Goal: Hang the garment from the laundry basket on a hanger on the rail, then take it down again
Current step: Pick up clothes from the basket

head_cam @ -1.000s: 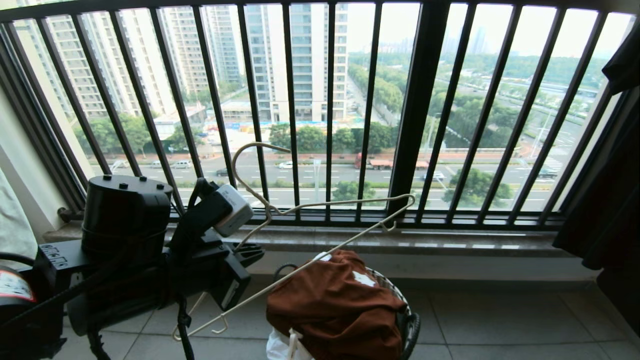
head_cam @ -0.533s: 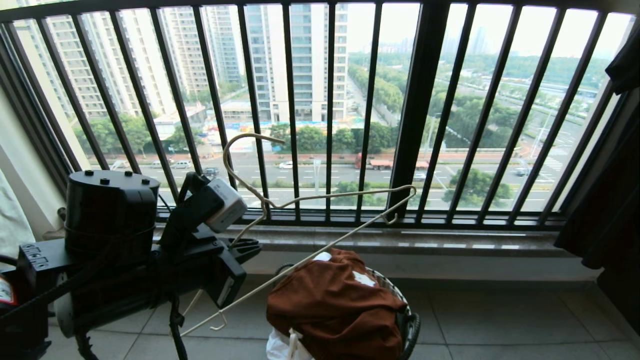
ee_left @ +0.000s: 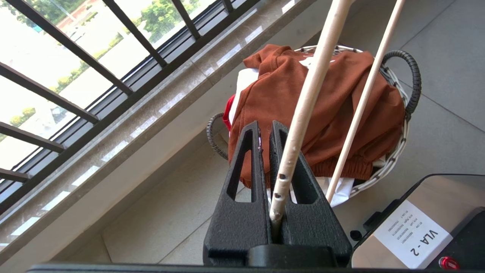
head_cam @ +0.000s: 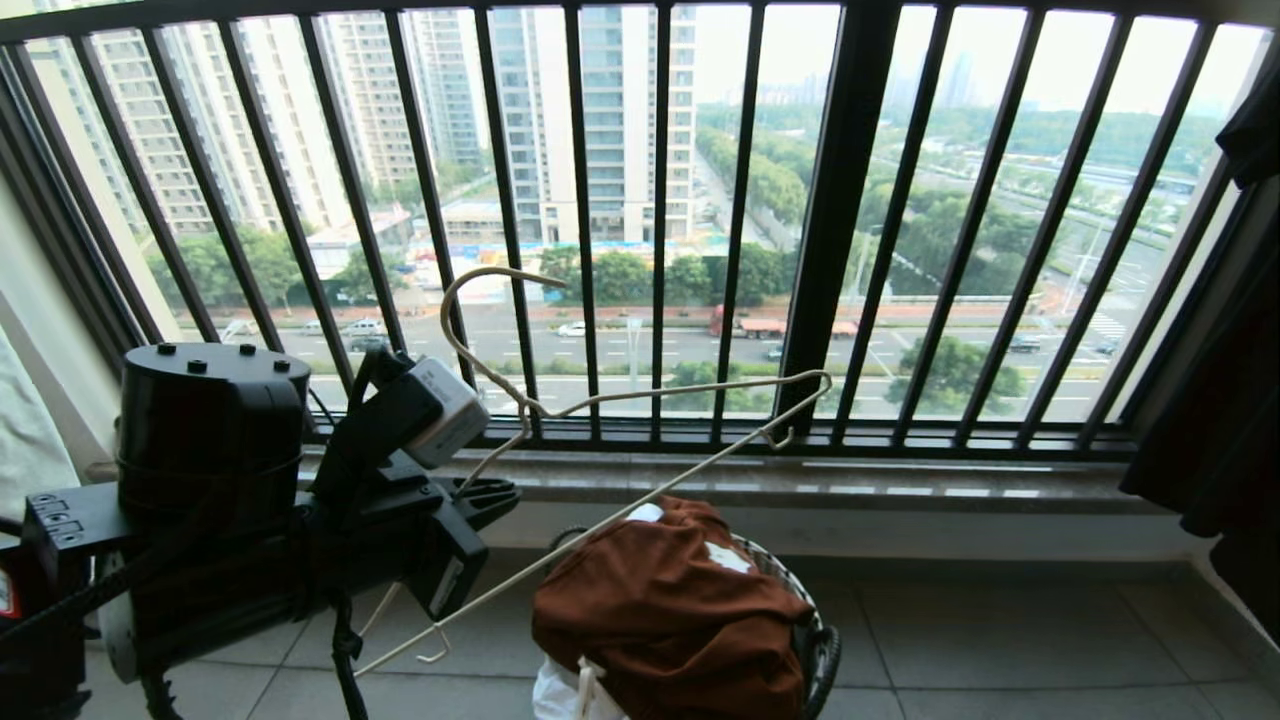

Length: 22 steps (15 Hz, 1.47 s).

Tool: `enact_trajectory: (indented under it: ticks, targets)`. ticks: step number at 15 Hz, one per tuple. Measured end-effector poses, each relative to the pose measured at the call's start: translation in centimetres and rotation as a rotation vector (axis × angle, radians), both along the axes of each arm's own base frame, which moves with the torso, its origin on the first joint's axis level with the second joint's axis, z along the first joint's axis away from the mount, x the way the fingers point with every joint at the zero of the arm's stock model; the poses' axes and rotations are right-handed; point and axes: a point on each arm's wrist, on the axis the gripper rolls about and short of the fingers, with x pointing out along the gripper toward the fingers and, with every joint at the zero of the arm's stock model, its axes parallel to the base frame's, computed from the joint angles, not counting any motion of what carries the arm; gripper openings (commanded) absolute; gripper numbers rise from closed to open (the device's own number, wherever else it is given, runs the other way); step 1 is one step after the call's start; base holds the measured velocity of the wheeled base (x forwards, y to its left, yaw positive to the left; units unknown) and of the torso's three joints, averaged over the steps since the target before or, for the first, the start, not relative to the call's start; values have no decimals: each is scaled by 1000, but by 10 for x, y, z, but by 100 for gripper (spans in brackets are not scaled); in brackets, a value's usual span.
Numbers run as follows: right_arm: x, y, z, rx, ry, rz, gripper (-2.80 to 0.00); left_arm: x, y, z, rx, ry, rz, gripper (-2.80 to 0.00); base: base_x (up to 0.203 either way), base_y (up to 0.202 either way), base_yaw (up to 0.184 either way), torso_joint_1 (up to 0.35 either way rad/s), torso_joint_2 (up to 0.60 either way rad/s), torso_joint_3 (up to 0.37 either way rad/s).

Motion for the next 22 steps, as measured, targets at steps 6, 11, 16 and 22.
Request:
enact_trajectory:
  ticks: [6, 11, 16, 22]
  targets:
    - [0, 0, 0, 0, 0, 1, -280, 1, 0, -2, 8, 3, -1, -280, 0, 0, 0, 0, 4, -190]
    - [0, 0, 0, 0, 0, 0, -280, 4, -2, 0, -13, -27, 0, -280, 0, 0, 0, 3, 2, -200]
    - [0, 0, 0, 0, 0, 1, -280, 7, -4, -3, -23, -47, 0, -280, 0, 0, 0, 3, 1, -201]
    - [0, 0, 0, 0, 0, 1, -280, 7, -4, -2, -27, -48, 2, -280, 0, 0, 0, 6, 3, -197]
